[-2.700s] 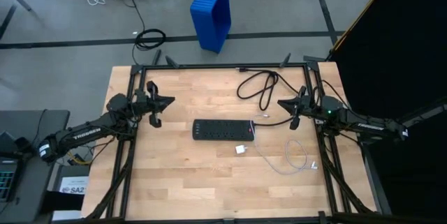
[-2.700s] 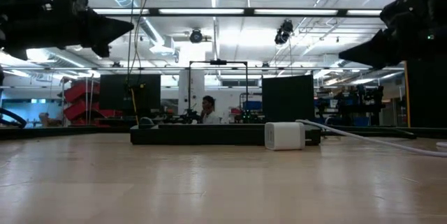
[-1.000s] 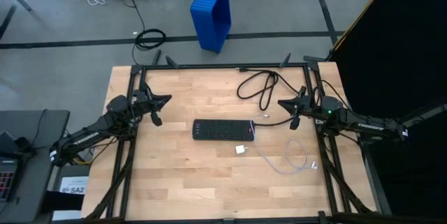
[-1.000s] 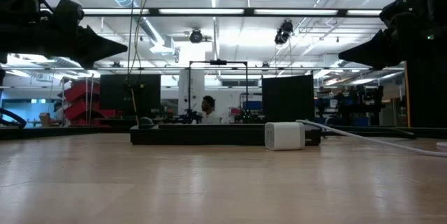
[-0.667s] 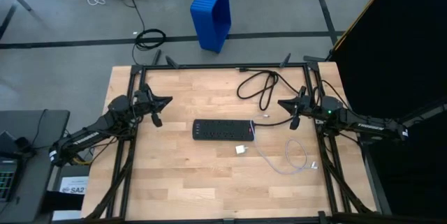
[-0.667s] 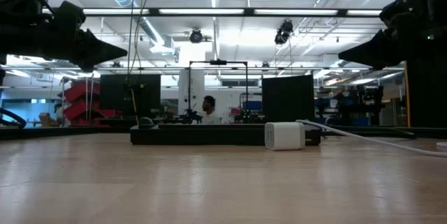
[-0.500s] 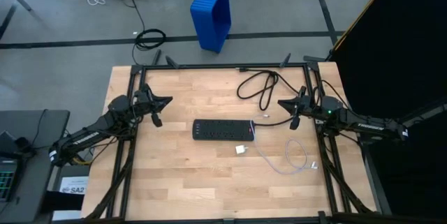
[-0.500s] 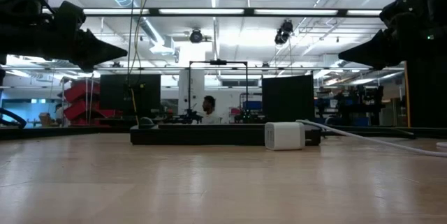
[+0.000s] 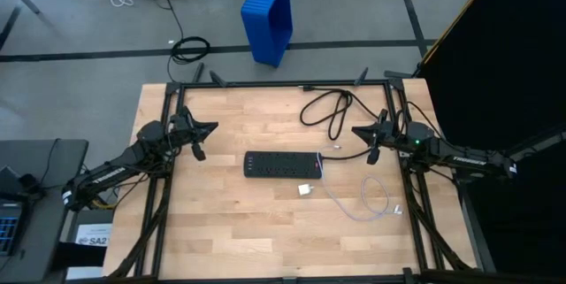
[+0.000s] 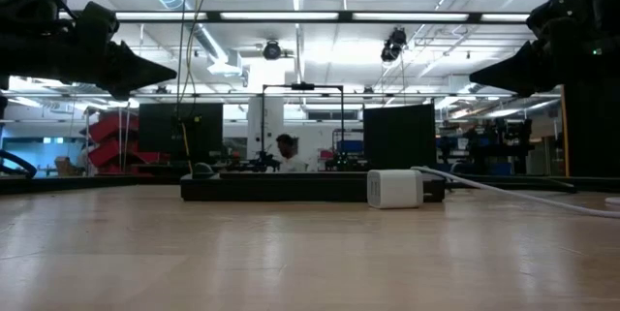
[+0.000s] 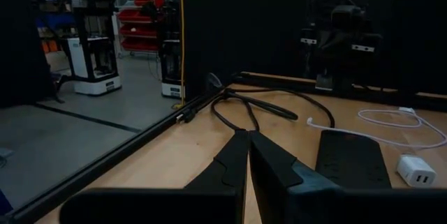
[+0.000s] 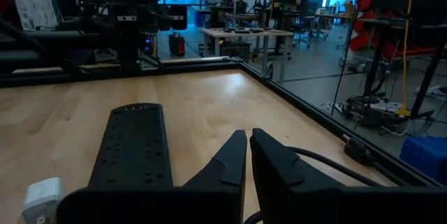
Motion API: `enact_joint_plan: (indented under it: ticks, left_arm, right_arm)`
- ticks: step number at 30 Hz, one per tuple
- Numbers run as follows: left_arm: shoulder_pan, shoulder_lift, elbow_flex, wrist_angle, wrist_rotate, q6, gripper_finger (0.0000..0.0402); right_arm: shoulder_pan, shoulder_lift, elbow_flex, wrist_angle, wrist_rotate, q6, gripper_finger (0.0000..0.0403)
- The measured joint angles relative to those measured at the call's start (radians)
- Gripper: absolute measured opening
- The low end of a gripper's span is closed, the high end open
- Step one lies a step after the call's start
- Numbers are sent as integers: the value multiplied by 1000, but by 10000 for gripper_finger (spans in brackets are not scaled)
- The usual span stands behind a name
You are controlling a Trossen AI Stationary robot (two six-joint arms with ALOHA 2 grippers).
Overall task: Insert USB
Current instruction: Return to Home Position
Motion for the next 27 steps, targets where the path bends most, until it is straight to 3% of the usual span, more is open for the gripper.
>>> enact_joint_plan:
  ticks: [27]
  left_arm:
    - [0,0,0,26,0,26,0]
  right_arm:
    - [0,30,0,-5,-20,7,2]
